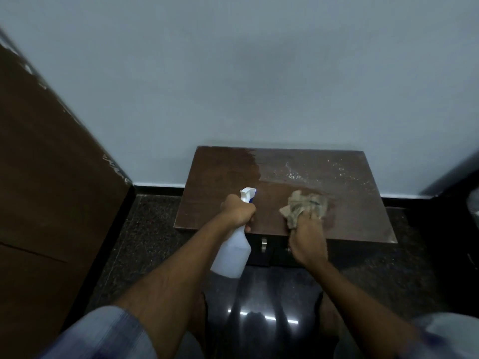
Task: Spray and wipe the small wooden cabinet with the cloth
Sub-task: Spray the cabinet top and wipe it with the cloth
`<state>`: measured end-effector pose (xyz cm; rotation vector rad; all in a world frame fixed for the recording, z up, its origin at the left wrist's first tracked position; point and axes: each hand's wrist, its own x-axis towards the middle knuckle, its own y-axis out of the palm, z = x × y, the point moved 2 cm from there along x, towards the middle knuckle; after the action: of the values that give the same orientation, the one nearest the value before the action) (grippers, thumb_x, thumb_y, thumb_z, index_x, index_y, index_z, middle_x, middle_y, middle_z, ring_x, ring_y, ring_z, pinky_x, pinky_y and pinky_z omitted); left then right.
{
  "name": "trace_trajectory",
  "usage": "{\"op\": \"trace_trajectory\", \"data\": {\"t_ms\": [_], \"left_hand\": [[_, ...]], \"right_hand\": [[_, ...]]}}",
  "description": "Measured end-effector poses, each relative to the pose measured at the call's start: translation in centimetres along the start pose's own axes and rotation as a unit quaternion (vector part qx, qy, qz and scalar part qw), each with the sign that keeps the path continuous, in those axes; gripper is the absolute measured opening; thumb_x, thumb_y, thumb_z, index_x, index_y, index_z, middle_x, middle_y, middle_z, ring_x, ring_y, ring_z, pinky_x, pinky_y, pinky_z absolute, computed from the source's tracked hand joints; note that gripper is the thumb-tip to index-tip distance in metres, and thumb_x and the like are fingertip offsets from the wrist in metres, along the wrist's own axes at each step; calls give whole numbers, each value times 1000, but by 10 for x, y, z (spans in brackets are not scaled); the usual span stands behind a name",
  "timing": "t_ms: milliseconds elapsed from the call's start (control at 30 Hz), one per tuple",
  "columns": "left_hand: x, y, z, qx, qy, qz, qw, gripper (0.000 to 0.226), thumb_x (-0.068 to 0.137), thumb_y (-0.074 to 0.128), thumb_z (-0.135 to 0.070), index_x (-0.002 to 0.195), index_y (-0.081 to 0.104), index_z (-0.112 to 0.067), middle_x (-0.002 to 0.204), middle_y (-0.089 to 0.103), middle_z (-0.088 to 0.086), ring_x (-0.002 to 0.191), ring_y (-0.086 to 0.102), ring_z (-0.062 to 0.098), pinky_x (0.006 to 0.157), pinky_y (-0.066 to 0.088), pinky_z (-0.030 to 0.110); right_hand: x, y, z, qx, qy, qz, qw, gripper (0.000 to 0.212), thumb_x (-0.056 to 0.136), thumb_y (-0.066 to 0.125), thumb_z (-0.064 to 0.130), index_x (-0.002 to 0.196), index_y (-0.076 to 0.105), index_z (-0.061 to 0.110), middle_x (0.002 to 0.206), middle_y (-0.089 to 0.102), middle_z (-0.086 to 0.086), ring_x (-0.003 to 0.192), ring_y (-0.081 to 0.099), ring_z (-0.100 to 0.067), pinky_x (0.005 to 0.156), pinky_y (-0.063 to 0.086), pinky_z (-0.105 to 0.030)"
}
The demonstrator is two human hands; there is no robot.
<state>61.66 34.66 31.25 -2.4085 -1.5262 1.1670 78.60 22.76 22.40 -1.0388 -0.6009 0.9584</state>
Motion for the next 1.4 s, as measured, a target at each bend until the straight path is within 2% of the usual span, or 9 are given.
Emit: {"op": "trace_trajectory", "data": {"t_ms": [100, 267, 433, 567, 733, 900, 1033, 1200, 1400], "left_hand": [[14, -3, -16, -24, 20, -4, 1000, 13, 84, 63, -10, 94, 71, -10, 84, 79, 12, 42, 61, 22, 56, 56, 33], [35, -9, -36, -6, 18, 19, 1000, 27, 86, 66, -12, 112, 67, -4, 107, 74, 16, 45, 63, 21, 65, 59, 38], [52, -7, -48, 18, 17, 35, 999, 32, 82, 64, -8, 114, 64, -8, 93, 72, 18, 46, 64, 25, 57, 56, 35], [69, -7, -56, 21, 14, 16, 1000, 17, 85, 61, -9, 93, 72, 0, 76, 75, 13, 39, 58, 22, 52, 53, 31], [89, -10, -71, 28, 0, 9, 1000, 22, 89, 59, -9, 103, 69, 4, 90, 75, 17, 41, 59, 22, 49, 51, 28], [102, -22, -77, 4, 4, 16, 1000, 18, 90, 61, -5, 105, 66, 4, 107, 74, 20, 40, 60, 20, 45, 52, 26], [108, -25, -79, 17, -2, 11, 1000, 16, 84, 56, 0, 94, 68, 4, 84, 69, 19, 36, 55, 20, 45, 48, 24], [116, -37, -76, 22, -1, -2, 1000, 21, 89, 56, -2, 104, 68, 7, 84, 74, 19, 40, 56, 21, 45, 51, 24], [128, -45, -70, 21, 5, -8, 1000, 20, 92, 60, -7, 108, 65, 3, 103, 75, 19, 42, 60, 22, 51, 55, 30]], "right_hand": [[13, 5, -9, -37, -220, 57, 973, 69, 81, 42, 13, 150, 43, 16, 158, 38, -14, 141, 40, -35, 119, 34, -47], [75, -11, 2, -8, 186, 3, 982, 46, 92, 49, 21, 135, 53, 6, 147, 45, -25, 135, 41, -40, 114, 35, -48], [100, 10, 43, -7, -178, 61, 982, 68, 90, 44, 15, 156, 31, 12, 163, 29, -12, 150, 22, -32, 125, 18, -42], [139, -4, 25, -11, 153, -6, 988, 63, 90, 47, 15, 151, 37, 1, 158, 33, -20, 150, 21, -37, 125, 16, -48], [146, 16, 46, -35, -232, 76, 969, 68, 91, 46, 13, 158, 32, 13, 165, 27, -11, 152, 21, -29, 126, 11, -41], [186, 1, 35, -58, 141, 1, 988, 56, 91, 48, 17, 145, 45, 2, 152, 41, -24, 142, 35, -40, 121, 24, -51], [177, 32, 68, -31, -237, 75, 968, 65, 90, 49, 15, 154, 39, 12, 160, 36, -13, 148, 30, -32, 124, 19, -45], [207, 16, 43, -40, 167, -34, 985, 62, 89, 52, 17, 148, 44, 2, 158, 35, -22, 149, 25, -39, 126, 13, -47], [214, 30, 71, 9, -126, 46, 991, 67, 87, 49, 13, 154, 39, 12, 160, 35, -14, 149, 27, -32, 125, 18, -41]]}}
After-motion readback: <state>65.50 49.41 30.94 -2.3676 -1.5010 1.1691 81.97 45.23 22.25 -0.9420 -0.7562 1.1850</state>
